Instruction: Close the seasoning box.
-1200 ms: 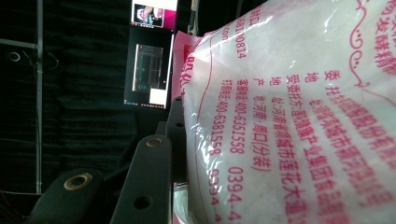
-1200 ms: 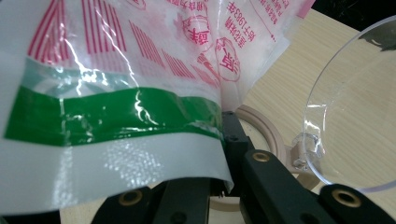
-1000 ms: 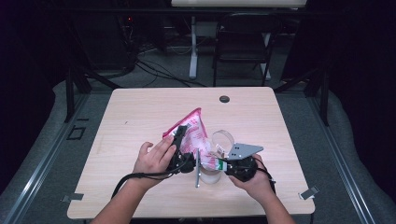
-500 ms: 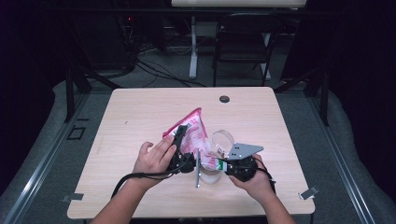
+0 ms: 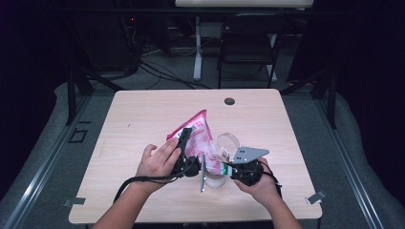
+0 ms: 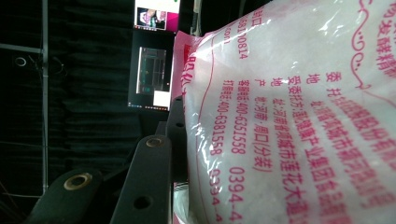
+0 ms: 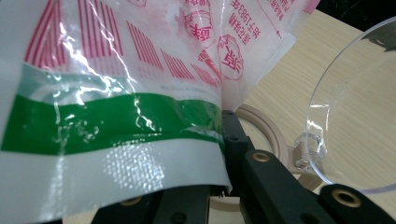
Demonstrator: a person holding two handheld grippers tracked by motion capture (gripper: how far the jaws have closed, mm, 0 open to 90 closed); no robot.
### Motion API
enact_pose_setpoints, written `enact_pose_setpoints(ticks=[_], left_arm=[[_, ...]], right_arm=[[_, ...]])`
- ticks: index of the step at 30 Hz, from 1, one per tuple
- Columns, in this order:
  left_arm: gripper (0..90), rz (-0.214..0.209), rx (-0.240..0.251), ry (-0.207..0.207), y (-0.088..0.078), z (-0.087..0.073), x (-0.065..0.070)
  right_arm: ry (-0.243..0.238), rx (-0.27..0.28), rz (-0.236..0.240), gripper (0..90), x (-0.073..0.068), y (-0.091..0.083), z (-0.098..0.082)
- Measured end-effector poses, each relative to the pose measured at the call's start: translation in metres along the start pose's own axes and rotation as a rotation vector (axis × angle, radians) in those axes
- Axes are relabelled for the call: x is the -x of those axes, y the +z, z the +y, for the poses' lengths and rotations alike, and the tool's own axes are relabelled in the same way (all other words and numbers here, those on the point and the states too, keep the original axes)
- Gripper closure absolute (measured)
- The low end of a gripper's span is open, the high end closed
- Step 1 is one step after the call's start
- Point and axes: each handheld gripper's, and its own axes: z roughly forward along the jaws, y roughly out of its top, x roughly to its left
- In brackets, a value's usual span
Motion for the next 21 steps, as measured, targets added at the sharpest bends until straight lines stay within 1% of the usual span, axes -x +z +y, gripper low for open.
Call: enact_pose_setpoints(ticks=[4,6,7,8,9,11,17,21], left_arm=[[69.9,0.004,0.001,0.002,-0.0005,0.0005,-0.0003],[69.9,0.006,0.002,0.001,-0.0008,0.0008,-0.0001],[69.9,0.009,0.011,-0.003,-0.0003,0.0006,0.0008],[69.9,0.010,0.011,-0.002,-0.0005,0.0008,0.0007],[69.9,0.005,0.000,0.002,-0.0014,0.0014,0.0001],[69.9,0.012,0.004,0.009,-0.0014,0.0019,-0.0002],[70.0,0.008,0.004,0.007,-0.0014,0.0025,0.0004],[69.9,0.016,0.009,0.011,-0.0018,0.0028,0.0006]], right_arm=[[-0.006,-0.007,0.000,90.0,0.0006,-0.0004,0.0001],[-0.002,-0.004,0.000,90.0,0.0002,0.0000,0.0000],[-0.003,-0.005,-0.001,90.0,0.0002,0.0001,-0.0001],[-0.004,-0.008,-0.003,90.0,0.0004,0.0002,-0.0001],[-0.005,-0.010,-0.001,90.0,0.0007,0.0003,-0.0003],[-0.007,-0.013,-0.002,90.0,0.0009,0.0005,-0.0005],[-0.005,-0.018,-0.005,90.0,0.0009,0.0017,-0.0013],[-0.005,-0.018,-0.008,90.0,0.0012,0.0020,-0.0016]])
